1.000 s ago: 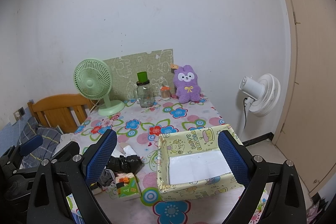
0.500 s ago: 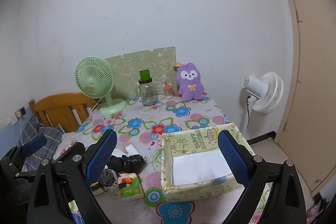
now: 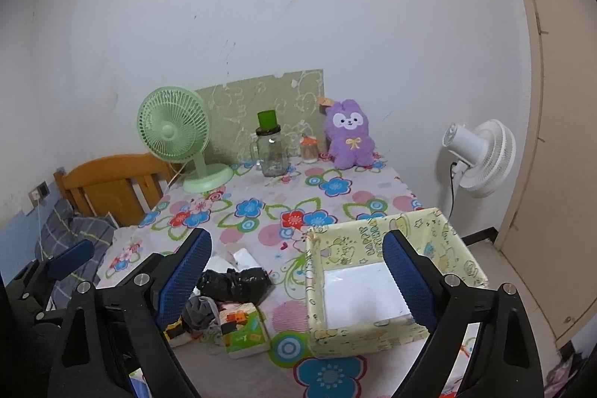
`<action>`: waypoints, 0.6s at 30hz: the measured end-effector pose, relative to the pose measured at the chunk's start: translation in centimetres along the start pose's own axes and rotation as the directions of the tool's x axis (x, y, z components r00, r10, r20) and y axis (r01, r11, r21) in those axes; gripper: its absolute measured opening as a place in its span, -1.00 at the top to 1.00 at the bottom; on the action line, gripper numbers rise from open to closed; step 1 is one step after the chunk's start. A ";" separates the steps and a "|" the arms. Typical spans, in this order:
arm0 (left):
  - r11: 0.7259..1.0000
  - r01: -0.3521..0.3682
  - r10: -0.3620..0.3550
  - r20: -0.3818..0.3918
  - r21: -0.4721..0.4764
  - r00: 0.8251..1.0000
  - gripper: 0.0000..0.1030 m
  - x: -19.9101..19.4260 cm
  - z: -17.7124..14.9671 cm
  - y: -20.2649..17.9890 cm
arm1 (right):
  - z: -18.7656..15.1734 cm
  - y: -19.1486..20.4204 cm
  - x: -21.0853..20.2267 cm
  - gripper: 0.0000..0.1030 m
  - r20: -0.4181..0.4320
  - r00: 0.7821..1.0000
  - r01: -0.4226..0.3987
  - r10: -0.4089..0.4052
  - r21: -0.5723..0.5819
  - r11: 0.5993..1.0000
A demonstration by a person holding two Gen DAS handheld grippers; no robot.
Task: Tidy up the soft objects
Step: 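Move both grippers down toward the two tissue packs on the table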
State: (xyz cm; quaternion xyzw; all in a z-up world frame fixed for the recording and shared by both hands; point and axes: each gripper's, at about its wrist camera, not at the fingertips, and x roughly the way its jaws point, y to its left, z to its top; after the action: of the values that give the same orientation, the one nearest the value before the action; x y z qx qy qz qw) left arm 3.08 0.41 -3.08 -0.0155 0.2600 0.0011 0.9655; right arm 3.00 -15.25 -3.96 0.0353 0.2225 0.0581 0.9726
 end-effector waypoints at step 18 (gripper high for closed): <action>1.000 -0.019 0.018 -0.112 -0.010 0.994 -0.74 4.4 -3.0 2.9 | -3.3 3.3 5.1 -0.78 -0.112 0.992 -0.055 0.057 0.014 0.998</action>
State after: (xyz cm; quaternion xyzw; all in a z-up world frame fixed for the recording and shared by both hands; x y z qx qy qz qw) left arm 5.34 3.18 -7.91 -0.0182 0.3139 0.0107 0.9492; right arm 5.80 -11.15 -8.76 0.0433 0.2759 0.0861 0.9563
